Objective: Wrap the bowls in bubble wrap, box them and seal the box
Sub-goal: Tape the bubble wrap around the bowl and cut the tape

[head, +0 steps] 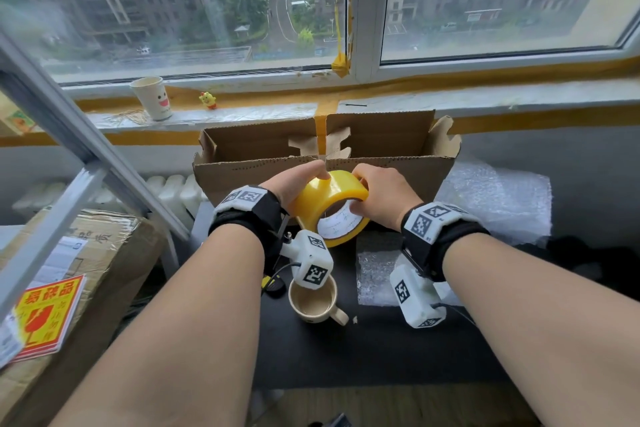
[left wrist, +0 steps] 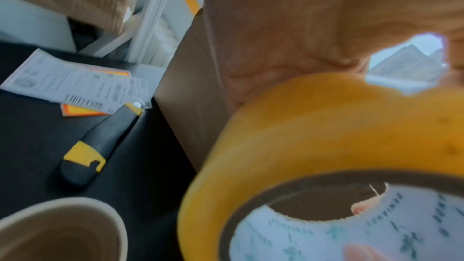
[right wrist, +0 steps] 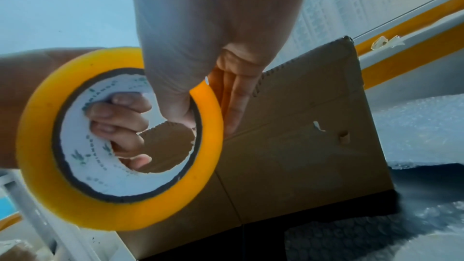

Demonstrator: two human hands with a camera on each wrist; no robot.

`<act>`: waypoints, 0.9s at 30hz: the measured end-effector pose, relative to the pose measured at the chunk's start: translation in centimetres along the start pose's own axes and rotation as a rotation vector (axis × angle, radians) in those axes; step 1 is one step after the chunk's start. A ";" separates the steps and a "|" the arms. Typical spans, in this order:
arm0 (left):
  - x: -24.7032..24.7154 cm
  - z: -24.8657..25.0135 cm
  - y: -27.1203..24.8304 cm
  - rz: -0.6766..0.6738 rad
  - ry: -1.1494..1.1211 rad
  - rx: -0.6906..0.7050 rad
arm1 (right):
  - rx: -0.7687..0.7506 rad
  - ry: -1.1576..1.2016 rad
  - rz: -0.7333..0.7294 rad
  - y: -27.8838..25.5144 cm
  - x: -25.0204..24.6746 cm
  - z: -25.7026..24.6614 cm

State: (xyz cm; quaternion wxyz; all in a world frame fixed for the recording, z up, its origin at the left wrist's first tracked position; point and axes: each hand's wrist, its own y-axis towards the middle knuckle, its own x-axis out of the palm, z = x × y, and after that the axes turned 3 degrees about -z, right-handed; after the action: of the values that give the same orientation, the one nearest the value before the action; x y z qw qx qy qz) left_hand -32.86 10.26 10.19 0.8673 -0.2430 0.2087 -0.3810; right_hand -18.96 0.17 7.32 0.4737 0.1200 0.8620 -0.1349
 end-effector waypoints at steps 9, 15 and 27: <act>0.7 0.2 0.5 0.037 0.363 0.016 | -0.106 -0.120 -0.015 -0.3 -0.1 -0.8; 0.2 -0.4 1.3 -0.032 0.179 -0.020 | -0.022 -0.022 -0.009 -0.3 -0.2 0.3; 0.4 0.5 0.5 -0.039 0.056 -0.041 | 0.068 0.095 0.036 0.3 0.1 0.8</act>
State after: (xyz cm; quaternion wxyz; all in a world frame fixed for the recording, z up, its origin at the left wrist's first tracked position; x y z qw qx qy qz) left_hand -32.07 10.41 10.21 0.8485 -0.2540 0.2357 -0.4000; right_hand -18.27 0.18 6.83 0.4303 0.1577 0.8761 -0.1498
